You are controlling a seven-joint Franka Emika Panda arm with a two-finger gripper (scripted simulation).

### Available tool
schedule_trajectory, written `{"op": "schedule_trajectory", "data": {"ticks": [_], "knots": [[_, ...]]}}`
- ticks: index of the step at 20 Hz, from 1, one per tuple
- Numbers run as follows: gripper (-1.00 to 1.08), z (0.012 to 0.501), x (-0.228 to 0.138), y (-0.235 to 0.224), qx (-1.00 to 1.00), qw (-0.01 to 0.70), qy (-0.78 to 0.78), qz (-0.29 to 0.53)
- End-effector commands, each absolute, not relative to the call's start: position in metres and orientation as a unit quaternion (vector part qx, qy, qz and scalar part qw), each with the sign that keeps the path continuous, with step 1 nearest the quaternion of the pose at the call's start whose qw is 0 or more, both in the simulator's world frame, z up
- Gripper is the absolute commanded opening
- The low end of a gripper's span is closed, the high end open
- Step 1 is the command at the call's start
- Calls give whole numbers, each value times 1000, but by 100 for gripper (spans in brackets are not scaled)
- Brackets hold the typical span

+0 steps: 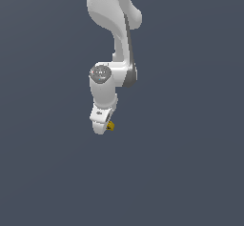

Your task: Pick up the object and move it to a goal position.

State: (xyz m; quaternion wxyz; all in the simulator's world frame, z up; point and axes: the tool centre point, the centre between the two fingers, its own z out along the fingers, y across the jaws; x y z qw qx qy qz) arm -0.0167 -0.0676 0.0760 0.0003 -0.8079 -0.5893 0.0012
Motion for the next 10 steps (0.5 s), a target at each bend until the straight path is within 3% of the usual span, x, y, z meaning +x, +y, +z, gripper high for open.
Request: {"op": "schedule_trajectory", "data": {"ticks": [1,10], "knots": [[100,74,-17,-68,-798,0,-602,1],[100,72,-18,-69,-790,0,-614,0]]}}
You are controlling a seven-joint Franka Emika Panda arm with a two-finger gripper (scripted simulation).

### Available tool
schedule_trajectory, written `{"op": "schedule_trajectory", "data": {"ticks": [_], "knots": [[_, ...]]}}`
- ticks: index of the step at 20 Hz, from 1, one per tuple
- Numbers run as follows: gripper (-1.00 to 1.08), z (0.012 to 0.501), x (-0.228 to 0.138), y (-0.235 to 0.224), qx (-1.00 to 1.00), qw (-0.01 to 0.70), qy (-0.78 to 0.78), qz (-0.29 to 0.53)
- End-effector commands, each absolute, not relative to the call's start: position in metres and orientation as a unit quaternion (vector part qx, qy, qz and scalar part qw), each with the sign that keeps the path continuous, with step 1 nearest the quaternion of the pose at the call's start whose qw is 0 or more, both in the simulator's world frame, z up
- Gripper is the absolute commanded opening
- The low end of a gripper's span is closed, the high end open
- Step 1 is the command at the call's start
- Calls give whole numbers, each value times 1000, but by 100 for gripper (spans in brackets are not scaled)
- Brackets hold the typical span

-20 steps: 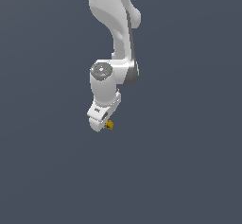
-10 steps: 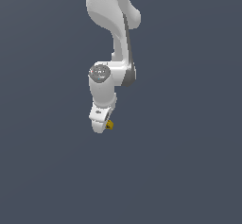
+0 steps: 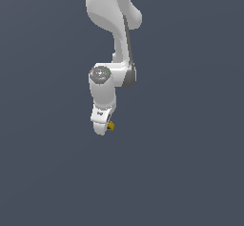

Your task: Pick up the object and move it to a goal position.

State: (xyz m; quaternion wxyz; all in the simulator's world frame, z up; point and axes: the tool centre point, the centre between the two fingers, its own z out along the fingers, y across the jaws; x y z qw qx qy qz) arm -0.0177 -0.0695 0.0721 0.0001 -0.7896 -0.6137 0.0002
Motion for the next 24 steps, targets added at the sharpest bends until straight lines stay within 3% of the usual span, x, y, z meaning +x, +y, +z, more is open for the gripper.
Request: {"op": "schedule_trajectory", "data": {"ticks": [1,17,18,24], "knots": [[100,71,-18,-69,-790,0,-614,0],[100,22,-18,-69,-788,0,-616,0],[-100,22,-18,-69,-788,0,-616,0],[-100,22,-18,-69,-788,0,-616,0]]}}
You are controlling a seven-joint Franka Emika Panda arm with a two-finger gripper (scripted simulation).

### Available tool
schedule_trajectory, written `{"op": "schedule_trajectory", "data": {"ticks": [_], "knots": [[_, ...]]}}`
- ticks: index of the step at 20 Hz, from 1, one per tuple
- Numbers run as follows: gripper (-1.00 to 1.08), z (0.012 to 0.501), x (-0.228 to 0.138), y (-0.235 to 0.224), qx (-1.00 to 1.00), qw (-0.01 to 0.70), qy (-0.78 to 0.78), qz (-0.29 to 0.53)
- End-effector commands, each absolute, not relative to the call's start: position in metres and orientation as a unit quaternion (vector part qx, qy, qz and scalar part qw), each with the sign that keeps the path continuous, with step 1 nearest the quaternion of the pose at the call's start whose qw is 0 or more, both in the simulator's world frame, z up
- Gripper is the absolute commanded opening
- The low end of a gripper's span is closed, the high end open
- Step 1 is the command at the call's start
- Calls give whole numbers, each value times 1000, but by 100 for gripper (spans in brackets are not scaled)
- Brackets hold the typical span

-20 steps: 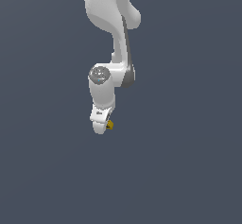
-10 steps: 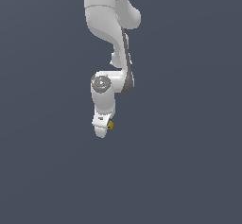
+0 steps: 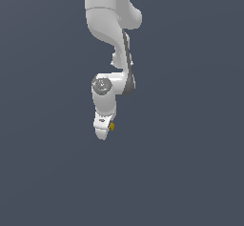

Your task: Pick up the object and move it to a goal position.

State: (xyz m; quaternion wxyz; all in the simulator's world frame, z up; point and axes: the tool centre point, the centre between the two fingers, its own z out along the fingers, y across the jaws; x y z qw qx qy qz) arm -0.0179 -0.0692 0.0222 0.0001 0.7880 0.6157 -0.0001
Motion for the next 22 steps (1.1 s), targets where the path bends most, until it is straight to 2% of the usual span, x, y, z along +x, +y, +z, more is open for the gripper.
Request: {"op": "schedule_trajectory", "data": {"ticks": [1,12,22], "knots": [[-100,22,-18,-69,788,0,616,0],[-100,39,-20,-74,788,0,616,0],[-100,110,-29,-92,788,0,616,0]]}}
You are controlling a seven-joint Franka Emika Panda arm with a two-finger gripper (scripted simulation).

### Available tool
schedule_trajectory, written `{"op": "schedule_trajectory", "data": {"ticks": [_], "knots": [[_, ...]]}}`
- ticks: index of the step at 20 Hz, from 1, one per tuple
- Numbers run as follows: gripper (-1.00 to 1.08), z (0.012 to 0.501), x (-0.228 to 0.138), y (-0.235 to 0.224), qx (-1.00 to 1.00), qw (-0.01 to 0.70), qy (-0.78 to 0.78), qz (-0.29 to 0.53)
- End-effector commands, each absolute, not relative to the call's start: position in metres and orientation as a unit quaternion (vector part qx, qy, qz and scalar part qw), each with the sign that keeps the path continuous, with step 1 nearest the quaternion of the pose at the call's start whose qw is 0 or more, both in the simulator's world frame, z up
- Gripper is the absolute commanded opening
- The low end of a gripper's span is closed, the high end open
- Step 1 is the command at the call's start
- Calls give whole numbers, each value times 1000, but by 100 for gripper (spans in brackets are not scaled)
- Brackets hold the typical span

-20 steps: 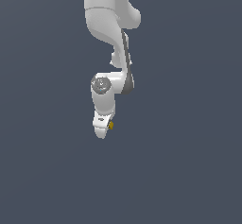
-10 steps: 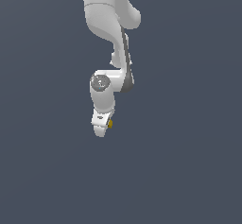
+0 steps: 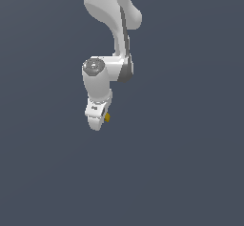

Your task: Pick up the object and move it to a goal position.

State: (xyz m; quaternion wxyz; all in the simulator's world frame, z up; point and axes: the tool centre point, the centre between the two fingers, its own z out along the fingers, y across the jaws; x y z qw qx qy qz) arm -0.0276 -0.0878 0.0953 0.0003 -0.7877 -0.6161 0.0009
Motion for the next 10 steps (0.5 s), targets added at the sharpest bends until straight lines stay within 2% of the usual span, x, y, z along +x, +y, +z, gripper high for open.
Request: {"op": "schedule_trajectory", "data": {"ticks": [1,10], "knots": [[-100,120,-30,-94,-788,0,-616,0],[-100,226,-43,-119,-787,1,-617,0]]}}
